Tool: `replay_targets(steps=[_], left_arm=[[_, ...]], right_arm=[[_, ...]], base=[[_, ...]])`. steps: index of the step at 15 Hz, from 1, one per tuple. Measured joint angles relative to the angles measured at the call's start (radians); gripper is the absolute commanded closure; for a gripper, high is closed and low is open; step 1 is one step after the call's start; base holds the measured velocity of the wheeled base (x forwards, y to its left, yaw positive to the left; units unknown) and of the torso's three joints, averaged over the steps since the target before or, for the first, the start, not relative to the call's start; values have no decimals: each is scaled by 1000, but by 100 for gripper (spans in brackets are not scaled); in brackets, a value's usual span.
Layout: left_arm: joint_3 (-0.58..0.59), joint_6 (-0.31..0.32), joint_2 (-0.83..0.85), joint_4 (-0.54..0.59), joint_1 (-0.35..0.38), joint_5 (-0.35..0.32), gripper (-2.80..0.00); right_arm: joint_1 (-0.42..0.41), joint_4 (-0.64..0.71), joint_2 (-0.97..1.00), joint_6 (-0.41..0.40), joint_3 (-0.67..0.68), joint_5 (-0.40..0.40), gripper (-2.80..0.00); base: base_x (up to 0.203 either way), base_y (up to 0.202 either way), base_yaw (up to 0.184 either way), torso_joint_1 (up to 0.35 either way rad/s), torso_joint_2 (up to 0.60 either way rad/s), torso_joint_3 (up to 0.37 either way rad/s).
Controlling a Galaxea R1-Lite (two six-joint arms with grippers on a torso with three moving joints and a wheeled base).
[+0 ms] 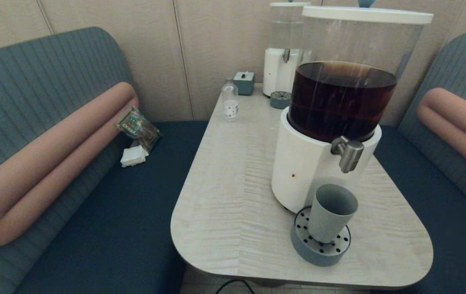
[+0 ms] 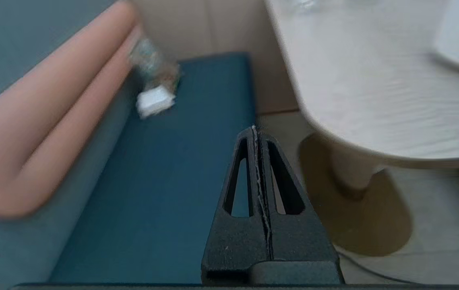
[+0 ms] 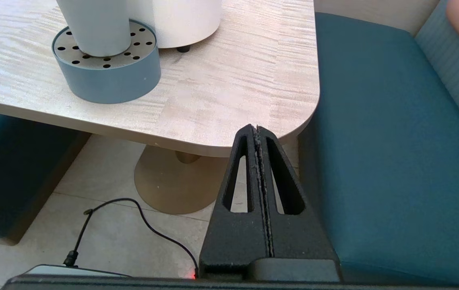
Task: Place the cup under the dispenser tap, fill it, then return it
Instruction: Turn on the faucet
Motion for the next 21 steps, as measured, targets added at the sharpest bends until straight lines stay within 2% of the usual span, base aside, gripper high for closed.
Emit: replay_targets(steps=[3, 8, 21], left_arm=[[5, -27, -2, 69, 0, 38, 0], [7, -137, -2, 108, 0, 48, 0], [7, -140, -2, 107, 0, 48, 0]], right_arm=[[0, 0, 0, 0, 0, 0, 0], [0, 0, 0, 0, 0, 0, 0], [0, -3, 0, -35, 1, -2, 0]], base=[[0, 0, 0, 0, 0, 0], [0, 0, 0, 0, 0, 0], [0, 0, 0, 0, 0, 0]])
